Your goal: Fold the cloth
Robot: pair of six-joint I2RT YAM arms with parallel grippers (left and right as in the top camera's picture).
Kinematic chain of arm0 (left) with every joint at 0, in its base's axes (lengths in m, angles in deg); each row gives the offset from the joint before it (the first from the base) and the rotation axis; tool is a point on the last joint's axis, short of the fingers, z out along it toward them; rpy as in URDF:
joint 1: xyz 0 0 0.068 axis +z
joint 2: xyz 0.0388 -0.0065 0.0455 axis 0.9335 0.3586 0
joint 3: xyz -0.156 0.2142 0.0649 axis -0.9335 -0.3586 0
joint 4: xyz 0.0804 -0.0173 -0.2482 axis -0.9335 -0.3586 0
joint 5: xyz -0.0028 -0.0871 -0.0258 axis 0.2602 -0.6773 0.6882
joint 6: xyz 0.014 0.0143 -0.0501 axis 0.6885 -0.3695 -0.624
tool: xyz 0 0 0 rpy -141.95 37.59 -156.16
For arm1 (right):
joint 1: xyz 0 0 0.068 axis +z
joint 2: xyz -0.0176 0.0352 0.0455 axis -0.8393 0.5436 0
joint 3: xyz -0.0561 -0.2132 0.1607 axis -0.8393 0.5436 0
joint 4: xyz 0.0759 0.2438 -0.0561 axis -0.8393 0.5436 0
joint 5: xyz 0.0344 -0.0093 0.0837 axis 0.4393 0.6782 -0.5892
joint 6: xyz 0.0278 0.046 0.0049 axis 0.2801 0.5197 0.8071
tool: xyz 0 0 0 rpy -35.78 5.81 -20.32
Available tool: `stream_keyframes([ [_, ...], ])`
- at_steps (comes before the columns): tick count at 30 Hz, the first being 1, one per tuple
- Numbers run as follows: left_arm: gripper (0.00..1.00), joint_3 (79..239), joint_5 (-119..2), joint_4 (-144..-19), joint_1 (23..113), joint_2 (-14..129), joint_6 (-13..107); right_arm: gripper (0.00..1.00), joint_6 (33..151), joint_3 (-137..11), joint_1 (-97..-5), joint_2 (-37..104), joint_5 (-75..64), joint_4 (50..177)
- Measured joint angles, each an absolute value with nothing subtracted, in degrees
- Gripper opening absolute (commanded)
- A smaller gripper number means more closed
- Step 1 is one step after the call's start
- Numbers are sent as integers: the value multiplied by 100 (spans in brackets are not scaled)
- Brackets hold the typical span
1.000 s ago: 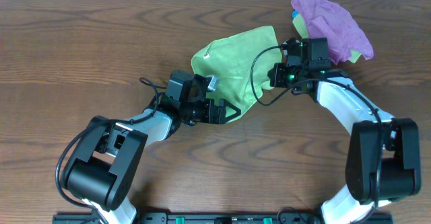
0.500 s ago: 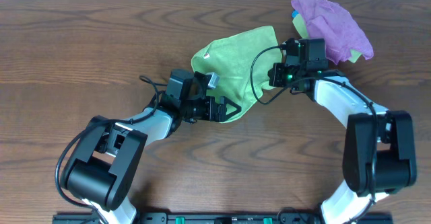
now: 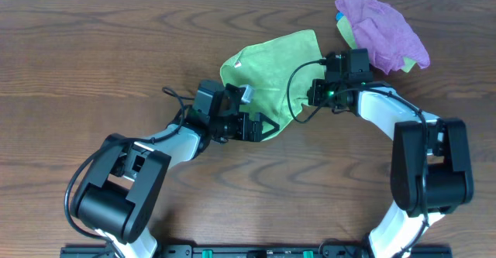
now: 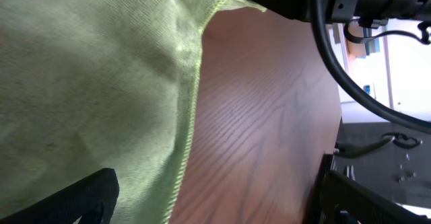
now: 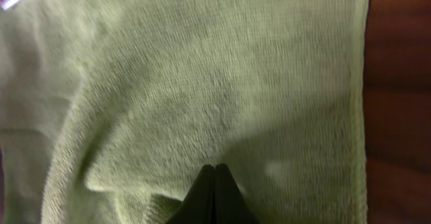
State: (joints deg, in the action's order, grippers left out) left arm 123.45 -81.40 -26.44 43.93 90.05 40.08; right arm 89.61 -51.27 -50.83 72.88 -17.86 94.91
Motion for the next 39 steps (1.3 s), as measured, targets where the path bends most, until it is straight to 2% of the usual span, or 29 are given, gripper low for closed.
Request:
stream_keyframes([
  [25, 100, 12356, -7932, -3405, 4266, 9005, 4491, 1, 8878, -5324, -4978, 7209, -1261, 11233],
  [39, 100, 12483, -8011, -4013, 4554, 8970, 4882, 1, 8874, -5252, -4674, 6696, -278, 12183],
])
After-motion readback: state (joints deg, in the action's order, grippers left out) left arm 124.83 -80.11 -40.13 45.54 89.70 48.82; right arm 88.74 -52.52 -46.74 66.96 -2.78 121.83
